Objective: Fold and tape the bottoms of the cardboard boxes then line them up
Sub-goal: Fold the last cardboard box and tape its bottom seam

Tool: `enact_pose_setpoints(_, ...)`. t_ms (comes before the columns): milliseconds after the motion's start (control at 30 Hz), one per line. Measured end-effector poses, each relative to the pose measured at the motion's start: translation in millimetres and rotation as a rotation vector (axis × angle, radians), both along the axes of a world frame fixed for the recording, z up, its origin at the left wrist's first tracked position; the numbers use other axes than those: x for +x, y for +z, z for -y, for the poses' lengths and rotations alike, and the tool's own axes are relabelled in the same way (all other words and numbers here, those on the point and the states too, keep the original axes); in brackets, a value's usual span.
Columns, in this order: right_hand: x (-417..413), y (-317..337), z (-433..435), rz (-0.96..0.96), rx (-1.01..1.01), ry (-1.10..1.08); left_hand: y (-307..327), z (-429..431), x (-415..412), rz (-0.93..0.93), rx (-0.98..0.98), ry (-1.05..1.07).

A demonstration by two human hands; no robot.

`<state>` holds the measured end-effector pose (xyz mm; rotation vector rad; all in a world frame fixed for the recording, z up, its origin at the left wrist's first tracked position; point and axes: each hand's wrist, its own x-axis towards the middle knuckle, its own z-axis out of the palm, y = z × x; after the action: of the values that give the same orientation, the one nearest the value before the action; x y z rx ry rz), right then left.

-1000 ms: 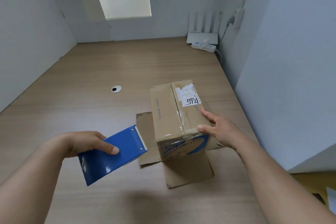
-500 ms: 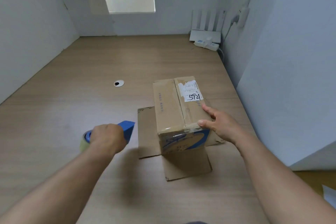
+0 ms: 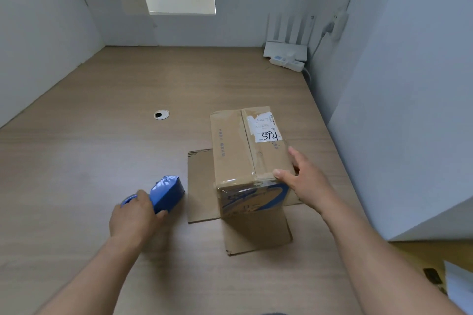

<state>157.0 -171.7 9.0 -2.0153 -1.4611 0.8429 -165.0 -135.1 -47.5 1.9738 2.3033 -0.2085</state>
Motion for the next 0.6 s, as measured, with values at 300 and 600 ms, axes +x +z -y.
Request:
enact_pose_setpoints(300, -11, -7, -1, 0.109, -0.039, -0.075, 37, 26, 150, 1.033, 0.102, 0.039)
enact_pose_setpoints(600, -20, -15, -11, 0.297, -0.023, -0.166, 28, 15, 151, 0.929, 0.201, 0.106)
